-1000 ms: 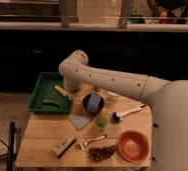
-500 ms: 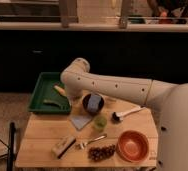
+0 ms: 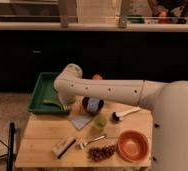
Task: Place pepper in table surface
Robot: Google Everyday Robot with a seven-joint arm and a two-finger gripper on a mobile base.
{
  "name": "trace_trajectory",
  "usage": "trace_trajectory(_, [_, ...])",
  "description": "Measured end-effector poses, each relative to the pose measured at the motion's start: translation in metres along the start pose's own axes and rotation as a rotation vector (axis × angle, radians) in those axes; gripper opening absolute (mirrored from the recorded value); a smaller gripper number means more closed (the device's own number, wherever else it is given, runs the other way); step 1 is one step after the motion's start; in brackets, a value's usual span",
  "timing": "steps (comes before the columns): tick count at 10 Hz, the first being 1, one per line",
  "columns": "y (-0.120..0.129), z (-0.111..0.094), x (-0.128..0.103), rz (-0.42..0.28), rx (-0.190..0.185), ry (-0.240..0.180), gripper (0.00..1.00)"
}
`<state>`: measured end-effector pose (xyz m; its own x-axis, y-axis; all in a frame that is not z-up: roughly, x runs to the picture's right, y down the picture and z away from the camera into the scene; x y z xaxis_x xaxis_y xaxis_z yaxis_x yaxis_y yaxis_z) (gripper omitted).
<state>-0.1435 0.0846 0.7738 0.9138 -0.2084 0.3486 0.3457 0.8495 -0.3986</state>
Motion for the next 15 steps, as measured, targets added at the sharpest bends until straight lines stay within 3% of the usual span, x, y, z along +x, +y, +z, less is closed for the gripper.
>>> trace_trajectory(2, [-0.025,-0.001,-0.024,0.010,0.016,-0.002,0.55])
trace_trajectory(5, [-0.050,-0.003,-0.043,0.051,0.048,-0.008,0.79])
trace_trajectory(9, [-0.067,0.011,-0.059,0.109,0.081,-0.056,0.80])
trace_trajectory(15, [-0.098,0.031,-0.083,0.110,0.106,-0.095,0.80])
